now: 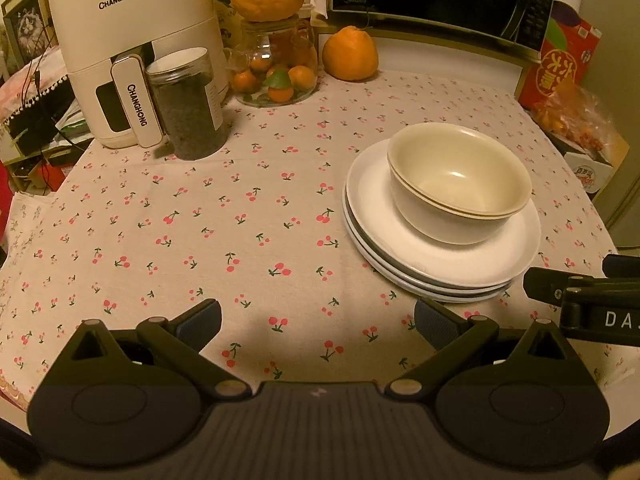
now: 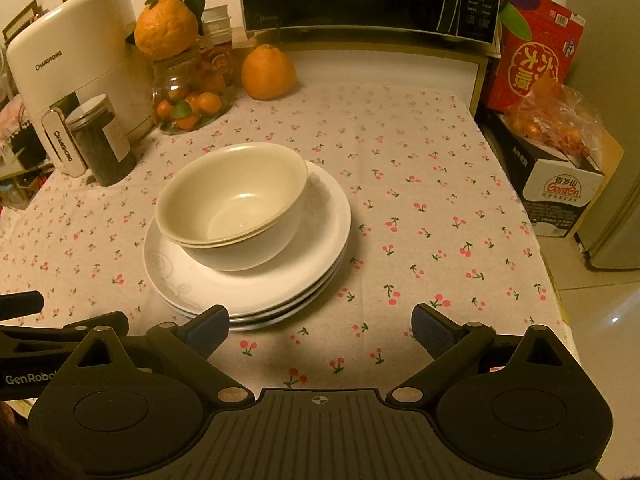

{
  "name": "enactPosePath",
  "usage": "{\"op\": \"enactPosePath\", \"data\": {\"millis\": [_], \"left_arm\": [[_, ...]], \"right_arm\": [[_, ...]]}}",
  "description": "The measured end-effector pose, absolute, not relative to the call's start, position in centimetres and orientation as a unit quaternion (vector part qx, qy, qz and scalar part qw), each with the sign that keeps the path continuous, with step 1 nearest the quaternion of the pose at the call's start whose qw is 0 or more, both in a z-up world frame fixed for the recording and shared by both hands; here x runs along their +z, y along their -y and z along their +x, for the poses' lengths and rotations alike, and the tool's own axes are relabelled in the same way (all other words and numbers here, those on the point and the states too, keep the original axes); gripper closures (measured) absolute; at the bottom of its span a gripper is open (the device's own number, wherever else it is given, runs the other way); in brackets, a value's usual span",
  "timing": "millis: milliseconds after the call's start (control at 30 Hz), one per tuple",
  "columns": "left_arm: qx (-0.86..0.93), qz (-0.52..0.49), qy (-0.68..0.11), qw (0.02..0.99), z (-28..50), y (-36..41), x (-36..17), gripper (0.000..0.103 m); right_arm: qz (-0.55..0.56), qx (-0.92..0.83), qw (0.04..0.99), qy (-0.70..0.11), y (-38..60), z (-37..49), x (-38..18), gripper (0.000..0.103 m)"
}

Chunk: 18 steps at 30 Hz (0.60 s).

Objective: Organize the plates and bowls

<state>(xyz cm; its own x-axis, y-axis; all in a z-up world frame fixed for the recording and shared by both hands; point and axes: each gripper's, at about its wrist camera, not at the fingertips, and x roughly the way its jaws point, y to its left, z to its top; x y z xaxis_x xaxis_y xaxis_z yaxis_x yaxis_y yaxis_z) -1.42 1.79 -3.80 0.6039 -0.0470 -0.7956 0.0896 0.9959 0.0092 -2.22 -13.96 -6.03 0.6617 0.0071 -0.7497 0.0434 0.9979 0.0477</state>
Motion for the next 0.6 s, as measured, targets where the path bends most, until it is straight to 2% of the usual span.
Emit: {"op": "enactPosePath", "data": {"millis": [600], "left_arm": [[-0.044, 0.021, -0.447, 0.893, -1.24, -2.02, -3.93, 0.000]], "right_arm": [[0.022, -0.008, 0.910, -0.414, 13.70, -2.24, -6.28, 0.004]]}}
